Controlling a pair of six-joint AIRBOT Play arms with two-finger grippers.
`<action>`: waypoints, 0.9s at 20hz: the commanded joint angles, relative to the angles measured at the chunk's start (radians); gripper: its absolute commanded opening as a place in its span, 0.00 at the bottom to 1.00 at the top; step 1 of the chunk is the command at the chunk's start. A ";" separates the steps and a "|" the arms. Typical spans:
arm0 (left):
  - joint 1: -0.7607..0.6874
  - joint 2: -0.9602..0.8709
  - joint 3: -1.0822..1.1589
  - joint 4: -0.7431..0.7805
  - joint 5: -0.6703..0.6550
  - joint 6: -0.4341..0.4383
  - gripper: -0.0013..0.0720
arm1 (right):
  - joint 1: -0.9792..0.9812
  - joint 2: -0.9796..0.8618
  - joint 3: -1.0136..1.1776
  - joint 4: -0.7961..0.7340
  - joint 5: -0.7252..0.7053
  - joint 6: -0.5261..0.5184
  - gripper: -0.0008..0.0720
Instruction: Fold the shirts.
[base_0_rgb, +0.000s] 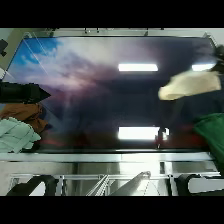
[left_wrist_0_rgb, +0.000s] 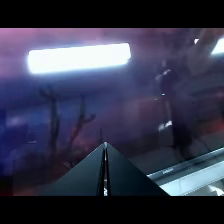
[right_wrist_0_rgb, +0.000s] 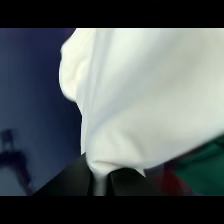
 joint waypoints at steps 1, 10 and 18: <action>-0.002 0.000 0.000 0.001 -0.001 0.003 0.05 | -0.182 0.057 -0.030 -0.330 0.101 0.030 0.03; -0.154 0.000 0.000 0.003 0.000 0.021 0.05 | -0.481 0.341 -0.727 -0.625 0.100 0.048 0.03; -0.171 0.000 0.000 0.011 -0.008 0.024 0.05 | -0.618 0.357 -0.955 -0.636 0.072 0.034 0.95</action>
